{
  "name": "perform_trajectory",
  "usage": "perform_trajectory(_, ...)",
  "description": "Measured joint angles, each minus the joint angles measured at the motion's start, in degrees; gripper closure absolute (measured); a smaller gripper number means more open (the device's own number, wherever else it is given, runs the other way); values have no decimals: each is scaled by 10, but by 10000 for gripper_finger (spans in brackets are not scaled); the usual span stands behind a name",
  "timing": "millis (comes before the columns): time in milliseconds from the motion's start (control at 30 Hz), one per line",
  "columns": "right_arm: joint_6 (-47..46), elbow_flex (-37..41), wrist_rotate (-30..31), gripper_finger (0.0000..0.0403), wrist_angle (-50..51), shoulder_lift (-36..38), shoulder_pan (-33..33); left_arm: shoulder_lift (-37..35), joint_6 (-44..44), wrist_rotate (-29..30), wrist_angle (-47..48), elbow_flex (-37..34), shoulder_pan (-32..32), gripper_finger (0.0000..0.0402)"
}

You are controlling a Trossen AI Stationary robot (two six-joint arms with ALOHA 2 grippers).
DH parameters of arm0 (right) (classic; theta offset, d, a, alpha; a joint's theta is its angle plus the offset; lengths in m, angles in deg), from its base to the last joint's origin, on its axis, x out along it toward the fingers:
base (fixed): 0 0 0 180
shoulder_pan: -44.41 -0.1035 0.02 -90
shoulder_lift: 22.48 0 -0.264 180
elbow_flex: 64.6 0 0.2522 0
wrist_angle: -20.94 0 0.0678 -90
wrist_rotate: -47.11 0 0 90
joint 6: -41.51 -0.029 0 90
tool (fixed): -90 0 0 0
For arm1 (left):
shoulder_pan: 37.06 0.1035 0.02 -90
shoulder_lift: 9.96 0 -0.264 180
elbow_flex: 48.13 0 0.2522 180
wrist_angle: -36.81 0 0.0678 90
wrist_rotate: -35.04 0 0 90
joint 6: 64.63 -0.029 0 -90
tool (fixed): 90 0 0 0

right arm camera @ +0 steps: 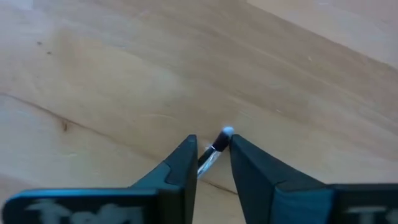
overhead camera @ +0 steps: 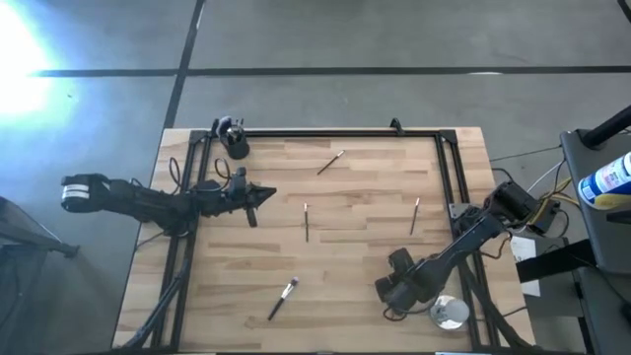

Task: Put items in baskets/containers
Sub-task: Put the eyeshadow brush into the holder

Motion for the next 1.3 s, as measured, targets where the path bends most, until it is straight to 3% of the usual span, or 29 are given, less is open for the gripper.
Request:
perform_trajectory(300,79,0,17,386,-13,-2,1,0,-2,20,68,1,0,401)
perform_trajectory(467,154,3,21,392,-24,10,1,0,24,23,60,1,0,401)
perform_trajectory(633,262,3,96,393,-71,38,7,1,-9,-4,-7,-10,-1,401)
perform_trajectory(833,460,9,158,394,-214,50,51,19,4,-45,-136,-47,-1,401)
perform_trajectory(1000,666,19,174,394,-409,44,113,33,14,-136,-158,-45,-4,401)
perform_trajectory(1133,810,19,174,394,-551,41,152,45,33,-96,-159,-33,-16,389)
perform_trajectory(1300,943,19,175,394,-672,42,175,64,33,-52,-159,-21,-42,339)
